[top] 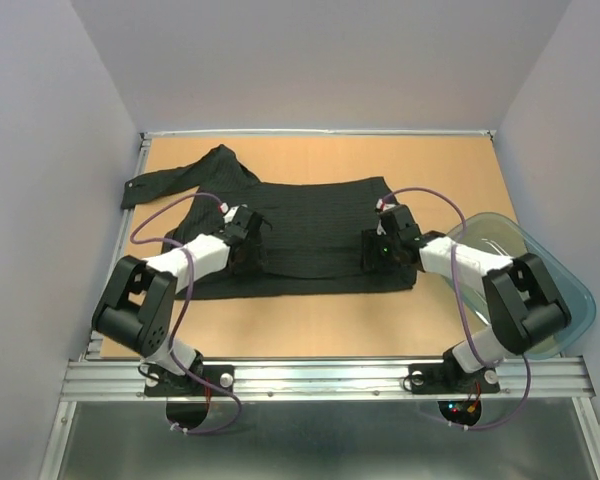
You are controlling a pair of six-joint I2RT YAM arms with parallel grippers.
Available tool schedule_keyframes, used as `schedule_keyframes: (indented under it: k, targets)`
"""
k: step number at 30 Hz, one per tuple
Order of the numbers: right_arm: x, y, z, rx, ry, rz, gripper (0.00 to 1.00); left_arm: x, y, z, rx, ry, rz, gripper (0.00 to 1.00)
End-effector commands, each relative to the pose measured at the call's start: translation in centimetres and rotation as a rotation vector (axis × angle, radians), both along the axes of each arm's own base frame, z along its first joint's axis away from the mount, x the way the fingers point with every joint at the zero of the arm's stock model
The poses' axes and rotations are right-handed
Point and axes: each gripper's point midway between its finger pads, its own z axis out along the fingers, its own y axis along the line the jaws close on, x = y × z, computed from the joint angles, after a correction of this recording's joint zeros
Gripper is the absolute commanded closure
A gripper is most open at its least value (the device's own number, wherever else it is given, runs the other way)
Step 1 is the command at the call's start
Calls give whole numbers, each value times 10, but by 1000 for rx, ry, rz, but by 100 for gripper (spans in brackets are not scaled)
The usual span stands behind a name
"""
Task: Fold and stack the long sleeve shirts
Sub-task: Fold the shirt
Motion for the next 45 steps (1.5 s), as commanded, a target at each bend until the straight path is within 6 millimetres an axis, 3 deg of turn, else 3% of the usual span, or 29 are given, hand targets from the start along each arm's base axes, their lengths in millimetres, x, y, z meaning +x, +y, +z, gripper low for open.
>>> schedule_keyframes:
  k: [1,3,5,6,9,10,12,13,14,16,18,19,20,21,25,28,29,31,32,36,45]
  targets:
    - [-77,-6,-11,77,220,-15,34,-56,0,1,-104,108,-24,26]
    - [-90,-2,-3,116,243,-3,34,-66,-7,15,-188,77,-32,25]
    - [-87,2,21,155,187,18,34,-72,-7,29,-226,38,-31,23]
    - [-75,7,44,183,114,30,34,-70,-2,37,-211,15,-16,23]
    - [-48,10,79,172,-9,49,34,-53,7,68,-188,-92,9,20]
    - [-26,12,100,154,-78,41,34,-39,11,85,-191,-134,32,20]
    - [-3,7,114,87,-148,49,34,-20,24,97,-173,-174,62,20]
    - [19,0,130,42,-206,16,33,-6,29,108,-172,-202,79,20]
    - [32,-2,126,13,-200,14,33,7,49,106,-155,-192,137,19]
    - [55,-15,130,-5,-211,-6,33,33,66,121,-141,-240,167,19]
    - [82,-16,134,9,-216,-9,33,54,92,115,-87,-233,235,19]
    - [94,-28,136,5,-222,-41,33,69,99,127,-65,-268,239,19]
    - [104,-24,140,43,-222,-25,33,77,112,117,-30,-237,265,19]
    - [114,-34,131,53,-200,-46,33,91,117,127,-13,-265,263,19]
    - [139,-44,120,69,-195,-48,33,128,140,109,111,-232,188,19]
    - [154,-51,110,60,-193,-35,33,156,158,111,159,-252,164,19]
    - [159,-51,109,79,-201,-32,33,162,156,95,166,-219,124,19]
    - [166,-55,106,103,-201,-44,34,180,164,95,123,-243,113,20]
    - [171,-52,100,117,-198,-35,34,185,167,84,117,-227,108,21]
    - [182,-51,91,119,-192,-19,35,203,161,71,100,-219,29,23]
    - [207,-69,68,12,-195,-37,44,207,141,39,11,-180,-53,27]
